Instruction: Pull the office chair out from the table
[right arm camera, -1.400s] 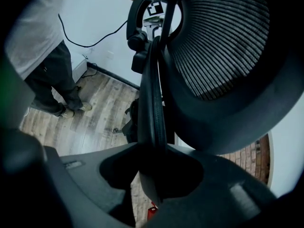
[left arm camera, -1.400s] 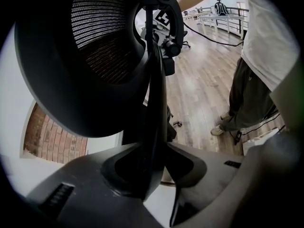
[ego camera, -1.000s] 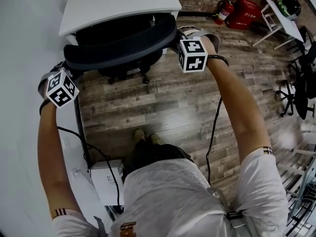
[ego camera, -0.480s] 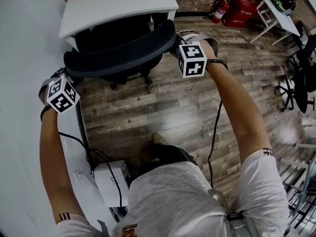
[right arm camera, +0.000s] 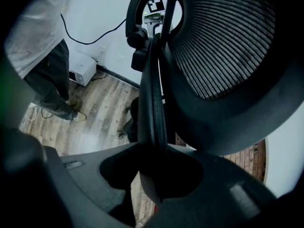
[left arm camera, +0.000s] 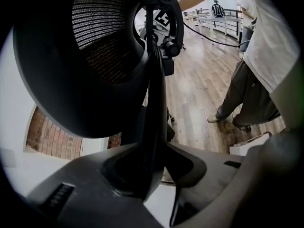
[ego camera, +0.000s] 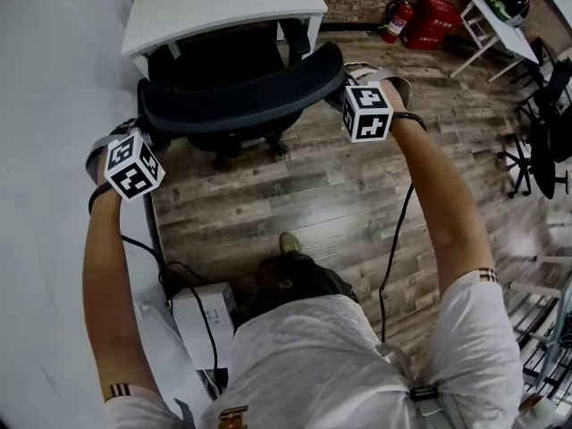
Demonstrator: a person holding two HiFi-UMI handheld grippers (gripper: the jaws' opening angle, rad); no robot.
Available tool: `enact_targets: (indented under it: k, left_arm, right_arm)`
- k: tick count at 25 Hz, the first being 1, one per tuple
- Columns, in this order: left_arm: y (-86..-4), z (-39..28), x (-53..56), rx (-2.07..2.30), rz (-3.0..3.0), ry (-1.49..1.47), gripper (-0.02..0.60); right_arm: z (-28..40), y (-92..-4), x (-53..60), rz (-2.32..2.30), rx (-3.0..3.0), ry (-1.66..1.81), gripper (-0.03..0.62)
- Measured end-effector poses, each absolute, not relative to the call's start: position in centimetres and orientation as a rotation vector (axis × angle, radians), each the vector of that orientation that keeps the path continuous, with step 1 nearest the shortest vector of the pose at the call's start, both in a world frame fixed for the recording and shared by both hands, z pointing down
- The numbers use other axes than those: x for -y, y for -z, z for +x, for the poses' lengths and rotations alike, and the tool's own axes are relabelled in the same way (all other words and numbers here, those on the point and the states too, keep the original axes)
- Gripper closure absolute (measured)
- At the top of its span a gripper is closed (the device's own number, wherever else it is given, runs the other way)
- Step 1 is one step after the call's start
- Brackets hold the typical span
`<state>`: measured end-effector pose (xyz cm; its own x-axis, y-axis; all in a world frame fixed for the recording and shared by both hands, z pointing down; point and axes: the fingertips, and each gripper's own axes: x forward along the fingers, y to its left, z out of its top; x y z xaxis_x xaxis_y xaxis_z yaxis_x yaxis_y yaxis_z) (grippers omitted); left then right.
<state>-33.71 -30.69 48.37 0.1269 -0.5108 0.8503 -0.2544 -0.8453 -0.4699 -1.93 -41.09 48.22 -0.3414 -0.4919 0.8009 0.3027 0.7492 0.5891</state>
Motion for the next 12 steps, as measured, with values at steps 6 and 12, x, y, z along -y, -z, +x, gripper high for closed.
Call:
enact_targets:
  k: [6,12]
  left_arm:
    - [-48.2,-32.9,27.0,-0.75,-2.191,1.773,0.453]
    - [-48.3,-31.3,22.9,-0.745,-2.195,1.772,0.451]
  right_arm:
    - [-1.1,-48.2,37.3,0.159,1.724,0.809,0.476]
    - [0.5,-48.2,33.2,0.172,1.718,0.817,0.476]
